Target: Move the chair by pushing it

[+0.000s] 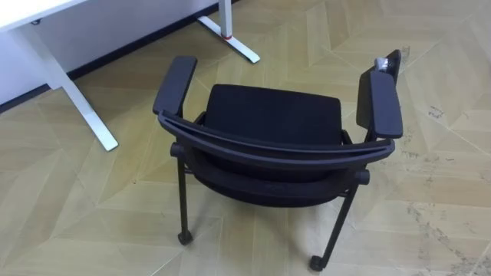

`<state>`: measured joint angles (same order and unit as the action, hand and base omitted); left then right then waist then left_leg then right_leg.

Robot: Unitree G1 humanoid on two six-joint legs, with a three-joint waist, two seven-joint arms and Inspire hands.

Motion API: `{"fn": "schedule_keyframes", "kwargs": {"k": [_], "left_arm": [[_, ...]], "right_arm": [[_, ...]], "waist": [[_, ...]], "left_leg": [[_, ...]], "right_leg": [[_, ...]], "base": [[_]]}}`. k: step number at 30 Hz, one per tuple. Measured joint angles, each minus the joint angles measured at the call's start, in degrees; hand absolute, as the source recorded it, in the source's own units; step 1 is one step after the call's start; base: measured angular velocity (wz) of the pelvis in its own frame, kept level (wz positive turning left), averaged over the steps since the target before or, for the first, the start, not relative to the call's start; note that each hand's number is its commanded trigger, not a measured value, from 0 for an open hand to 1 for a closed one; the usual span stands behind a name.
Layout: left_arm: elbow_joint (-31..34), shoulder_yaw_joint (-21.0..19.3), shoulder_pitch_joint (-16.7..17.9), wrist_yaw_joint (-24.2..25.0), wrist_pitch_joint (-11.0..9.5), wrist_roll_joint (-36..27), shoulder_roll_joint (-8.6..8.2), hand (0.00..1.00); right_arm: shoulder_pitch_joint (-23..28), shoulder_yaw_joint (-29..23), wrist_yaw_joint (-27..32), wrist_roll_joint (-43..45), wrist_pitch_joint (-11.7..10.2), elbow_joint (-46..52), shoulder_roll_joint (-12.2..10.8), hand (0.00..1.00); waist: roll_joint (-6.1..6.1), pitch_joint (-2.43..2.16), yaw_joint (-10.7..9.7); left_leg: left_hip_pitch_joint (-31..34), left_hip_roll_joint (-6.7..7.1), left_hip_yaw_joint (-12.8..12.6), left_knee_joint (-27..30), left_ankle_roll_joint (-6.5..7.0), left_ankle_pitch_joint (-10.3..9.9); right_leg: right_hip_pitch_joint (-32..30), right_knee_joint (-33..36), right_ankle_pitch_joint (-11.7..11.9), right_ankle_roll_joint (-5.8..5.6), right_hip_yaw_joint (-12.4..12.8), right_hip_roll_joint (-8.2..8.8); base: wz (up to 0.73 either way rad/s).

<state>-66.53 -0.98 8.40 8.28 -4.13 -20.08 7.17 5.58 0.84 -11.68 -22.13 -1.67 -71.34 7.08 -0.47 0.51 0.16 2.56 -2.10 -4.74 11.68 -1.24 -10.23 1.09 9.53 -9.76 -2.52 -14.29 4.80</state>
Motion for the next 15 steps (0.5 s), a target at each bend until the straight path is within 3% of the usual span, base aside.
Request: {"fn": "schedule_keyframes", "kwargs": {"k": [15], "left_arm": [[-0.32,-1.46,0.00,-0.23,0.03,1.08,0.00,0.00]], "right_arm": [[0.10,-2.25,0.74,0.30,0.49,-0.13,-0.06,0.00]], "waist": [[-0.03,-0.29,0.04]], "left_leg": [[-0.20,0.00,-0.04,0.06,0.00,0.00]], "right_leg": [[-0.05,0.10,0.00,0.01,0.05,-0.02]], "base": [[0.00]]}}
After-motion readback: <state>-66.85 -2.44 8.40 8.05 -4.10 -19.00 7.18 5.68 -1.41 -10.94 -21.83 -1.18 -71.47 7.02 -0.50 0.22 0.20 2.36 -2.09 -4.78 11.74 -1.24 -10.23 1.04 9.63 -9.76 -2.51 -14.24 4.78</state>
